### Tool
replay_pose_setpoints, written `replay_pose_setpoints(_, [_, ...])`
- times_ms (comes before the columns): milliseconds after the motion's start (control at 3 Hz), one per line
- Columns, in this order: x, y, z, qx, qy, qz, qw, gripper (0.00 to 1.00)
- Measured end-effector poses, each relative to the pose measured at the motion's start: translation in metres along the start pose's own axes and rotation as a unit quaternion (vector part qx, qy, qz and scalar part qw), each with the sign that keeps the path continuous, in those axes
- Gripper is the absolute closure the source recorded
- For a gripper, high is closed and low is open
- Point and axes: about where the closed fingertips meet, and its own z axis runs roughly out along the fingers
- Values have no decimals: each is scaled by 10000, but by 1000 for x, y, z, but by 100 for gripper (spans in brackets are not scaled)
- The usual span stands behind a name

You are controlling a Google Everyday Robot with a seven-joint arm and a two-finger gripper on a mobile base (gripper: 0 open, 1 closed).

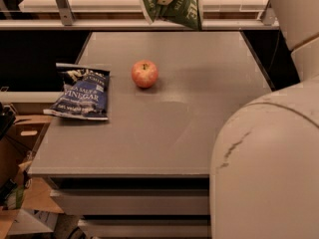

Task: Move green jalapeno chip bag near blue chip bag

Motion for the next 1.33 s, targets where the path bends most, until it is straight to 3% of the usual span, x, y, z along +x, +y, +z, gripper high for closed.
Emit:
replay_pose_setpoints(333, [-39,-2,8,7,18,-904,9959,100])
replay_pose_setpoints(667, [-81,1,24,-96,19,-2020,9793,100])
replay_pose_setpoints(1000, [-120,7,51,-275,-76,-2791,9598,100])
replay_pose_setpoints(1333, [-150,13,77,-491,-303,-3186,9461,100])
